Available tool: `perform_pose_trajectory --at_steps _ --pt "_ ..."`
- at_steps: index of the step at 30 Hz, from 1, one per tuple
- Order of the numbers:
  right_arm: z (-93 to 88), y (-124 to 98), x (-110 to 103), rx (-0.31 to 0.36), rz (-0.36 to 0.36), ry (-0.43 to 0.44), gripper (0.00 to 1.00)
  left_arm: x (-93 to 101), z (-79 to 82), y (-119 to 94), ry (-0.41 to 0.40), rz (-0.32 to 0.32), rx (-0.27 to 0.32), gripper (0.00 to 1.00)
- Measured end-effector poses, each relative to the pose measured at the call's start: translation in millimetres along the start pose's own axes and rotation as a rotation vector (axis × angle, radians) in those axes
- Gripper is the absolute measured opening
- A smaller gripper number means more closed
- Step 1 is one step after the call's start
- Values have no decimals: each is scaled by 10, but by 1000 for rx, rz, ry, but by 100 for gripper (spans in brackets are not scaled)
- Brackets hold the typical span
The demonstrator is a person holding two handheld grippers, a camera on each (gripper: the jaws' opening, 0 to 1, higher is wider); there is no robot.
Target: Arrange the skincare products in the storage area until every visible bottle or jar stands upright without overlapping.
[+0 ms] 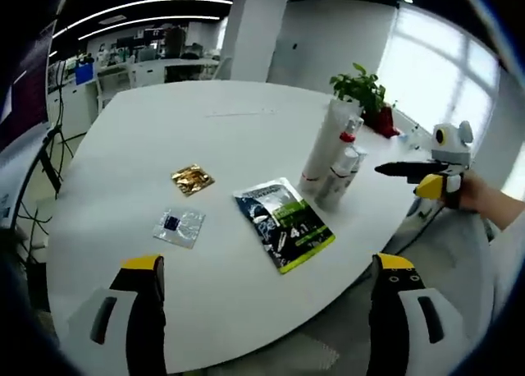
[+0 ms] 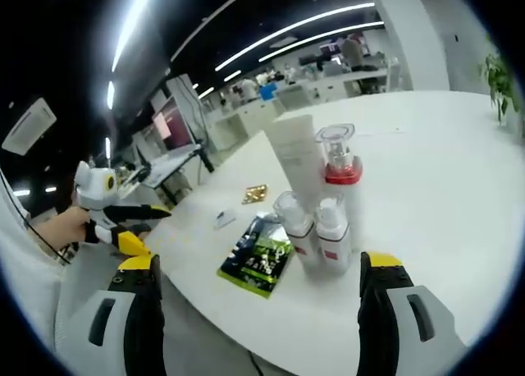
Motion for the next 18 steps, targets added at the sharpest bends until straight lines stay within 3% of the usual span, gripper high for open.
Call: perform_pose_trajectory --at_steps 5,9,18 --pt "-18 0 -1 -8 -7 -8 99 -70 -9 -196 55 47 33 99" --pt "-13 -3 15 -6 -16 -14 99 -128 -41 -288 39 53 55 99" --pt "8 -16 47 9 -36 -10 99 -112 -98 -284 37 51 28 99"
Point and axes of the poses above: the point that each gripper's makers call its tool centre point, and the gripper's own axes: y roughly forward along the fingers, x roughly to its right, z roughly out of its top, the point moved 4 cm from there along -y, roughly backward along the fingers, and after that the axes turned 10 degrees about -z, right-handed, at the moved point
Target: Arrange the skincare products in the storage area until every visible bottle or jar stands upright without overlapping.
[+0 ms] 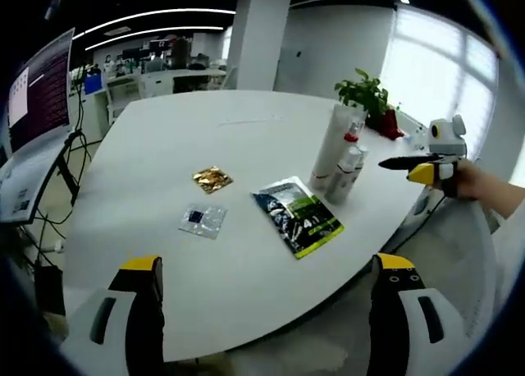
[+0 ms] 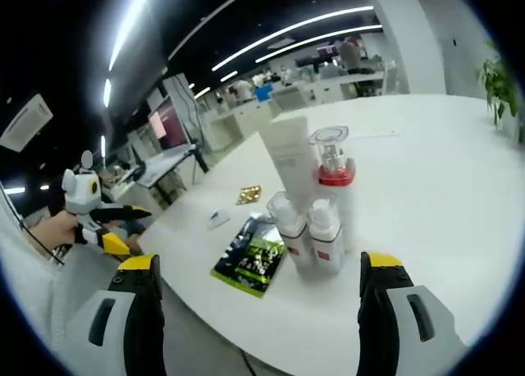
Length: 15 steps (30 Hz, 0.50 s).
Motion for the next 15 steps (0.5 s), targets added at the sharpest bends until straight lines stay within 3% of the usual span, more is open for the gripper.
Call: perform_pose_trajectory --at_steps 15 --pt "-37 27 -63 -25 41 -6 99 -30 24 72 1 38 -30 99"
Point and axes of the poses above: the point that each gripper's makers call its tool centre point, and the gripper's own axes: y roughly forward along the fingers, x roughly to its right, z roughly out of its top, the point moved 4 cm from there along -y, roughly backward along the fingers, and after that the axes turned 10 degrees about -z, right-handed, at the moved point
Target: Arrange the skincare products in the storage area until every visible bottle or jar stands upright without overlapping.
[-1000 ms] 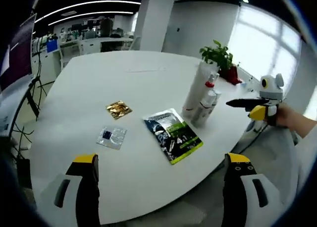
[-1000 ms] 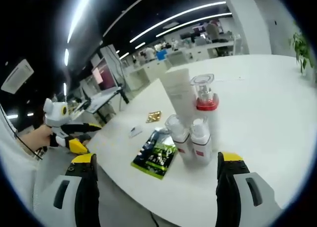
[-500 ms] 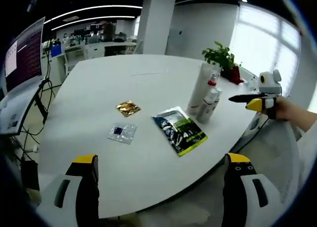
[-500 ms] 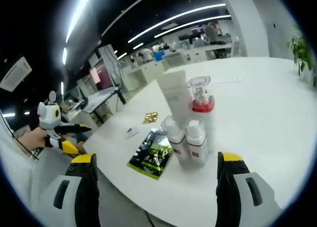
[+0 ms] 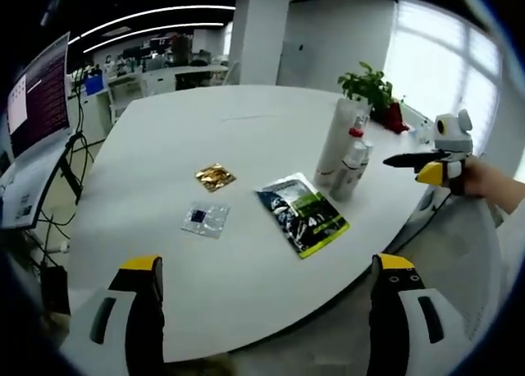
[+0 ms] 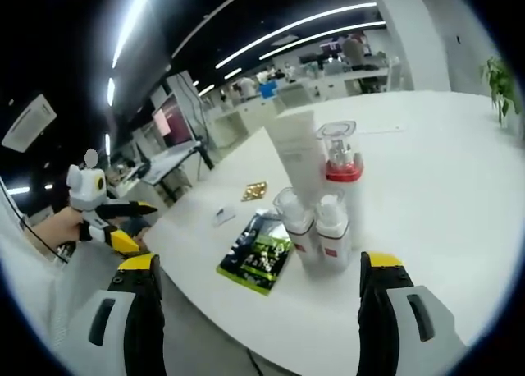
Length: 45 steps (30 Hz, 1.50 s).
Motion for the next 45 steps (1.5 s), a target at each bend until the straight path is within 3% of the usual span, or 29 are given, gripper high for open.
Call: perform_pose_trajectory --at_steps 8,11,16,23,30,35,38,45 --pt "-19 0 -50 -19 24 -7 99 -24 -31 62 -1 12 -45 99" --pt "-9 -22 -2 -4 12 39 99 -46 -29 85 13 12 -74 99" --pt "-16 -24 20 -5 12 69 99 -147 -13 182 49 18 -125 99" --pt "-19 1 -46 -16 37 26 99 -363 -25 403 90 21 -194 95" --pt "-18 6 -39 -17 40 37 99 -532 -40 641 130 10 -273 91" --pt "-33 4 -38 -23 41 49 99 -665 -16 779 122 13 -306 86" --pt "-42 17 -24 -29 37 51 99 -846 -1 889 114 10 -311 80" --pt "-60 20 -21 -36 32 58 99 -1044 130 1001 119 -16 -276 70"
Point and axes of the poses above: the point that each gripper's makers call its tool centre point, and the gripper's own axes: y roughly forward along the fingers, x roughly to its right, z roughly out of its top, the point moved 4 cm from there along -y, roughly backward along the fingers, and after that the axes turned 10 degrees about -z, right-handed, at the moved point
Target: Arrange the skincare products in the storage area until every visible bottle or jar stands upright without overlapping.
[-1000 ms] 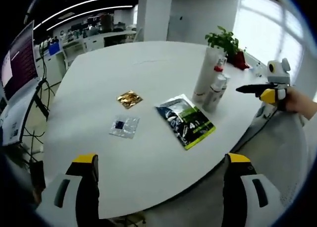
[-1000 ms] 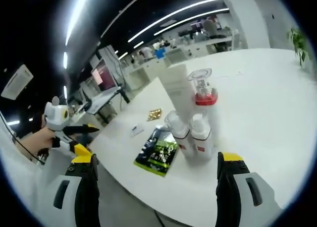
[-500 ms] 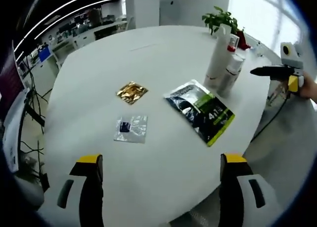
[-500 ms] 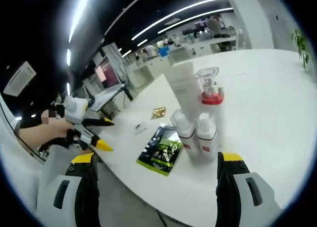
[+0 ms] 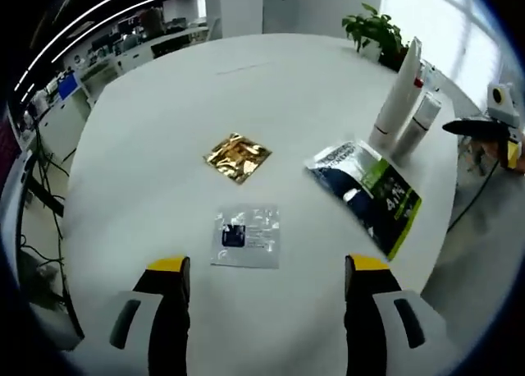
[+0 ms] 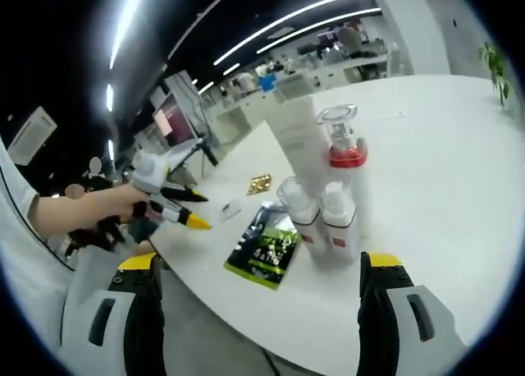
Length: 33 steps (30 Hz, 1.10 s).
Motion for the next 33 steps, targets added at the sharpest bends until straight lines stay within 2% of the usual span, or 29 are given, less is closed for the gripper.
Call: perform_pose_trajectory --at_steps 5,12,21,30,33 --pt "-3 6 15 -2 -4 6 99 -46 17 95 32 -11 -36 66" --pt "3 0 22 -3 -10 17 99 -84 -32 180 58 1 -113 52" --pt "-12 9 10 -18 -9 12 99 -134 -25 253 78 17 -149 50" --pt "-30 15 10 -27 -5 8 99 -144 14 252 70 10 -157 48" --pt "-27 16 12 -25 -5 6 99 -160 16 257 75 6 -152 43"
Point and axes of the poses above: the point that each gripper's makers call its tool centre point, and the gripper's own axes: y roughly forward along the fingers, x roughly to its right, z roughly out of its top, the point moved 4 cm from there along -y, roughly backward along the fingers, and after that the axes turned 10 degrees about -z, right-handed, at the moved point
